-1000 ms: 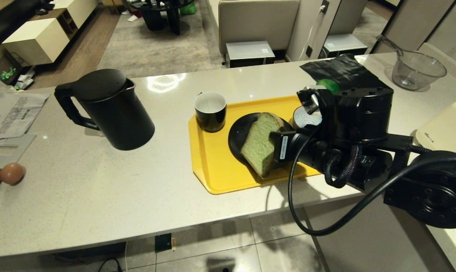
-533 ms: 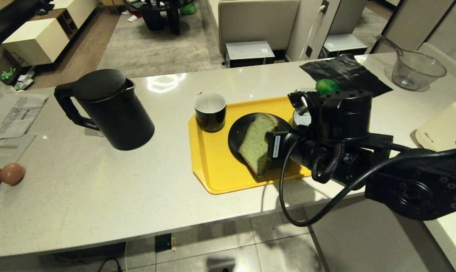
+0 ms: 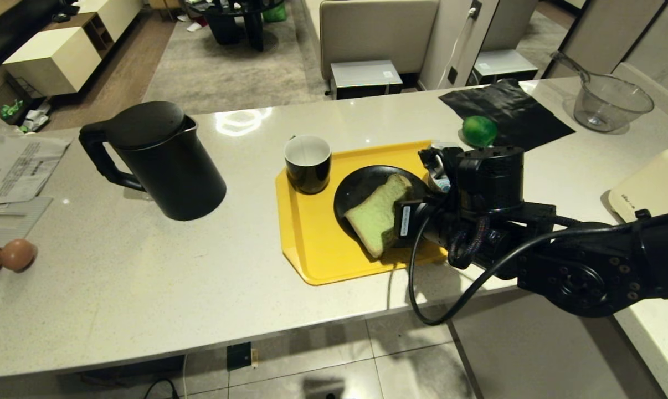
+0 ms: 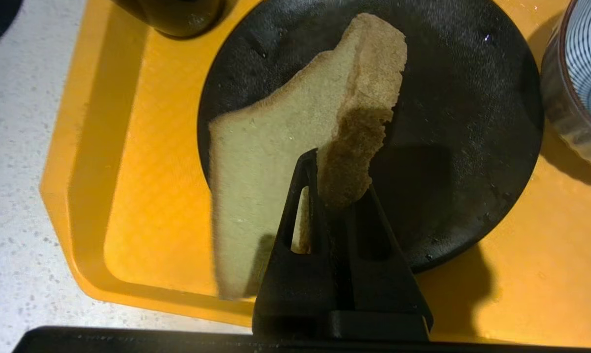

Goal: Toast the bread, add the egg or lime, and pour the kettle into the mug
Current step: Put the baked bread on a plate

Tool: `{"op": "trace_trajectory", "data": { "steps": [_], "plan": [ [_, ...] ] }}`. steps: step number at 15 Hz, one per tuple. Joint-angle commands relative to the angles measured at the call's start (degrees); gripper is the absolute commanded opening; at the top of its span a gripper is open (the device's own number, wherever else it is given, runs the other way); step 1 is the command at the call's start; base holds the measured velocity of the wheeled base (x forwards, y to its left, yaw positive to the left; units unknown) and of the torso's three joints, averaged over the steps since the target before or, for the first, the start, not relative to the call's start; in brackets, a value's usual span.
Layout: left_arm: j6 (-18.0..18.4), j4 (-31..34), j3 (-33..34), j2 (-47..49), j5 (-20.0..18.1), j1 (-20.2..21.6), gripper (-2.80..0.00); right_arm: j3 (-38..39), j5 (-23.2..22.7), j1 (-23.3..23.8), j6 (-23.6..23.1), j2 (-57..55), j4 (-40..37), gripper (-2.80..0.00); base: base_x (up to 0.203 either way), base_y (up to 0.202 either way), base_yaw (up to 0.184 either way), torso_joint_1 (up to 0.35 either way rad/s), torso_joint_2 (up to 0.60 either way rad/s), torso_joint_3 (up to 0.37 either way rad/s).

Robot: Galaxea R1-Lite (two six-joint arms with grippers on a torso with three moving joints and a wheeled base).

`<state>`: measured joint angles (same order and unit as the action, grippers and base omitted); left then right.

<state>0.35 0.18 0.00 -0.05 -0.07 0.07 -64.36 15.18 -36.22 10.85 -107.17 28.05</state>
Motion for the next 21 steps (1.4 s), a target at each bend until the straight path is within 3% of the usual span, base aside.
{"op": "trace_trajectory", "data": {
  "steps": [1,17,21],
  "plan": [
    [0.0,0.0,0.0,0.0,0.0,0.1,-2.8,0.4,0.2,0.1,0.0,-0.1,0.2,-2.8,0.0,0.0,0.0,0.0,0.0,0.0],
    [0.0,0.0,0.0,0.0,0.0,0.0,-2.8,-0.8,0.2,3.3,-1.8,-2.0,0.3,-2.8,0.0,0.0,0.0,0.0,0.0,0.0],
    [0.0,-0.1,0.0,0.0,0.0,0.0,-2.8,0.2,0.2,4.0,-4.4,-2.6,4.9,-2.8,0.0,0.0,0.0,0.0,0.0,0.0]
  ]
}}
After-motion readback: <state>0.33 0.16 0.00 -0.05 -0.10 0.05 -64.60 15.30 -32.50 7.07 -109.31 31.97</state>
